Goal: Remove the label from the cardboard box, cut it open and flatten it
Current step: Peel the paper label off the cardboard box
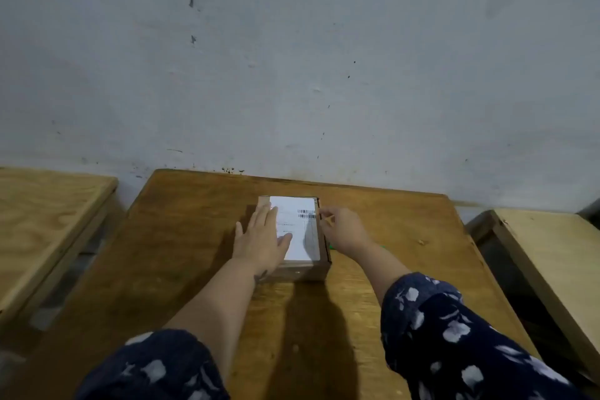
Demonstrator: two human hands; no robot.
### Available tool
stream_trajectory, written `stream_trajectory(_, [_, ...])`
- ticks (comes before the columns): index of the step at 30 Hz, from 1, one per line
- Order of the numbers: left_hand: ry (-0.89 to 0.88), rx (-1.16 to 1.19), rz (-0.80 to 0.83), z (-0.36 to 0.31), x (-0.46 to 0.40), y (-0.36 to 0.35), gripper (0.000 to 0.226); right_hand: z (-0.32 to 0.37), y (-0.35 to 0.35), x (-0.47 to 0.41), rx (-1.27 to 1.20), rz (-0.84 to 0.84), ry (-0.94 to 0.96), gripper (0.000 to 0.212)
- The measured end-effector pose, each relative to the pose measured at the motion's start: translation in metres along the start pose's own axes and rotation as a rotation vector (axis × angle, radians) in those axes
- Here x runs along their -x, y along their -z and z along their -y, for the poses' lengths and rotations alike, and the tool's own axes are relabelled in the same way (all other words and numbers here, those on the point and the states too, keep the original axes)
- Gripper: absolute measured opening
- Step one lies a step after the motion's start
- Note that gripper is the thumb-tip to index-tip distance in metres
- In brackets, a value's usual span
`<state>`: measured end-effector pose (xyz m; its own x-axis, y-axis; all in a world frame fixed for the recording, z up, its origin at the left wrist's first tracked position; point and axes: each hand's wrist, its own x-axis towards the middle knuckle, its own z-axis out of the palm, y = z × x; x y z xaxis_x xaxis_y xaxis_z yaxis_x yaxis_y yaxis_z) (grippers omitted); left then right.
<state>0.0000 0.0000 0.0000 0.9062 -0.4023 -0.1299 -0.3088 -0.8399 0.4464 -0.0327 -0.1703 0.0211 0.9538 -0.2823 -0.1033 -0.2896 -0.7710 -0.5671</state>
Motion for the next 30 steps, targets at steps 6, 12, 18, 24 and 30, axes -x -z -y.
stream_trajectory(6, [0.019, -0.083, -0.019, 0.014, -0.018, -0.023, 0.084, -0.008, -0.018, -0.046, -0.009, -0.098, -0.026, 0.029])
stream_trajectory(12, [0.004, -0.069, -0.081, 0.016, -0.015, -0.027, 0.086, -0.011, -0.027, -0.061, -0.002, -0.144, -0.02, 0.028])
stream_trajectory(18, [0.003, -0.074, -0.098, 0.017, -0.015, -0.029, 0.085, -0.012, -0.033, -0.066, 0.016, -0.207, -0.021, 0.019])
stream_trajectory(24, [0.007, -0.079, -0.107, 0.017, -0.015, -0.03, 0.085, -0.007, -0.033, -0.07, 0.016, -0.257, -0.011, 0.012])
stream_trajectory(30, [0.01, -0.096, -0.111, 0.018, -0.016, -0.032, 0.087, -0.005, -0.037, -0.071, 0.027, -0.307, -0.005, 0.012])
